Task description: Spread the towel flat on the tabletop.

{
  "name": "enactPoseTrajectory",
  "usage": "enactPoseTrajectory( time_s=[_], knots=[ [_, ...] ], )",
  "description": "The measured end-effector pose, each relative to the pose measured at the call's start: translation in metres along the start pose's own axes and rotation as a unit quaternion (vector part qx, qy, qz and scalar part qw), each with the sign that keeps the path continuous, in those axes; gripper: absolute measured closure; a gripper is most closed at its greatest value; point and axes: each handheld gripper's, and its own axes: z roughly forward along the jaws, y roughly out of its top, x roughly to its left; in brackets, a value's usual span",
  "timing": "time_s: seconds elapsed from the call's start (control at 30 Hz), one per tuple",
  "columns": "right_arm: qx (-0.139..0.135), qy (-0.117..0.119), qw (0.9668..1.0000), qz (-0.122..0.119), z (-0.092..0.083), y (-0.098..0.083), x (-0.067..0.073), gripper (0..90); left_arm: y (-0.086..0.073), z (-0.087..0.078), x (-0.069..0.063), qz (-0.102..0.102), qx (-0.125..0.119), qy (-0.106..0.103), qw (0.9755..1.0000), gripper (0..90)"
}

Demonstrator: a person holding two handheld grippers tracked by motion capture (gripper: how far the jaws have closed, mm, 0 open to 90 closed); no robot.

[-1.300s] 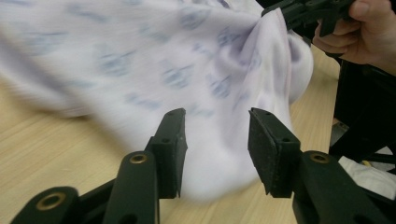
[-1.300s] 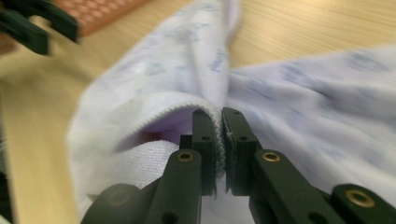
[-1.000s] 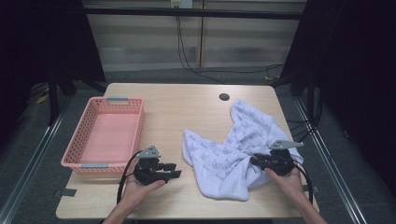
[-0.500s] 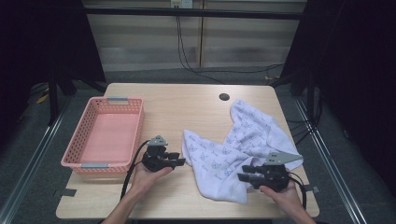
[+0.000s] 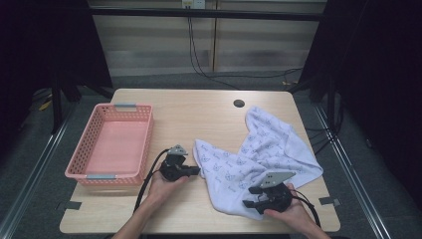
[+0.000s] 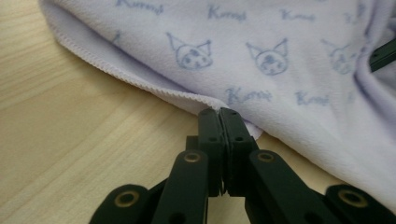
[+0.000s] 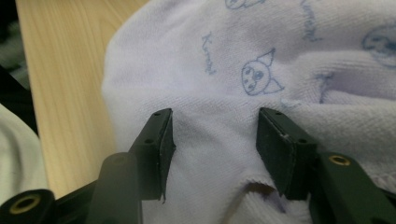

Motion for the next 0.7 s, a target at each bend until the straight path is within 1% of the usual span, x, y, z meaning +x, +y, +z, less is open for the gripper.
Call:
enactPoseTrajectory(
  time_s=[0.03,0.07,0.1,0.13,0.17,0.2,0.23,0.27,0.3,0.33,0.37,0.4,0.43,0.47,0.5,0.53,0.57,0.6,0.63,0.67,0.7],
  knots=[
    [0.004,-0.009,0.9999,0.001,-0.002,0.000,0.000,78.4,0.002,-0.009,0.000,-0.010,-0.025,-0.005,0.9996,89.4],
    [0.006,-0.004,0.9999,0.008,-0.003,-0.001,-0.003,87.0,0.003,-0.015,0.000,-0.007,-0.033,-0.010,0.9994,89.5],
    [0.006,-0.004,0.9999,0.008,-0.003,-0.001,-0.003,87.0,0.003,-0.015,0.000,-0.007,-0.033,-0.010,0.9994,89.4],
    [0.008,-0.001,0.9999,0.012,-0.003,-0.001,-0.004,88.4,0.004,-0.020,-0.001,-0.006,-0.043,-0.007,0.9991,89.4],
    [0.000,-0.001,0.9998,0.019,-0.007,0.000,-0.008,89.6,0.006,-0.031,-0.003,-0.005,-0.059,-0.013,0.9982,89.5],
    [-0.014,0.001,0.9994,0.032,-0.011,0.002,-0.011,89.9,0.006,-0.031,-0.003,-0.005,-0.059,-0.013,0.9982,89.5],
    [-0.031,-0.002,0.9986,0.042,-0.017,0.004,-0.014,90.0,0.006,-0.043,-0.003,-0.007,-0.076,-0.013,0.9970,89.5],
    [-0.031,-0.002,0.9986,0.042,-0.017,0.004,-0.014,90.0,0.006,-0.043,-0.003,-0.007,-0.076,-0.013,0.9970,89.5],
    [-0.058,-0.014,0.9967,0.055,-0.030,0.006,-0.022,90.0,0.006,-0.053,-0.004,-0.010,-0.090,-0.010,0.9959,89.5],
    [-0.058,-0.014,0.9967,0.055,-0.030,0.006,-0.022,90.0,0.006,-0.053,-0.004,-0.010,-0.090,-0.010,0.9959,89.5],
    [-0.065,-0.033,0.9957,0.057,-0.036,0.006,-0.026,90.0,0.006,-0.058,-0.005,-0.011,-0.094,-0.011,0.9954,89.5],
    [-0.082,-0.047,0.9926,0.076,-0.048,0.005,-0.039,90.0,0.005,-0.068,-0.007,-0.009,-0.096,-0.005,0.9953,89.5],
    [-0.087,-0.064,0.9908,0.081,-0.054,0.005,-0.045,90.0,0.004,-0.072,-0.008,-0.004,-0.093,-0.004,0.9957,89.5],
    [-0.093,-0.071,0.9893,0.087,-0.058,0.005,-0.052,90.0,0.002,-0.076,-0.010,-0.001,-0.089,-0.005,0.9960,89.5],
    [-0.100,-0.081,0.9874,0.092,-0.062,0.005,-0.059,90.0,0.002,-0.076,-0.010,-0.001,-0.089,-0.005,0.9960,89.5],
    [-0.100,-0.081,0.9874,0.092,-0.062,0.005,-0.059,90.0,-0.001,-0.079,-0.011,0.000,-0.088,-0.005,0.9961,89.5],
    [-0.104,-0.095,0.9853,0.096,-0.065,0.006,-0.070,90.0,-0.008,-0.081,-0.015,0.001,-0.071,-0.008,0.9974,89.4],
    [-0.103,-0.101,0.9844,0.100,-0.064,0.007,-0.074,90.0,-0.008,-0.081,-0.015,0.001,-0.071,-0.008,0.9974,89.4],
    [-0.103,-0.101,0.9844,0.100,-0.064,0.007,-0.074,90.0,-0.013,-0.079,-0.017,0.006,-0.059,-0.010,0.9982,89.4],
    [-0.099,-0.095,0.9849,0.105,-0.061,0.006,-0.078,90.0,-0.018,-0.077,-0.019,0.007,-0.045,-0.008,0.9989,89.3],
    [-0.091,-0.095,0.9855,0.107,-0.056,0.004,-0.081,89.6,-0.024,-0.075,-0.021,0.006,-0.033,-0.001,0.9994,89.0]
  ],
)
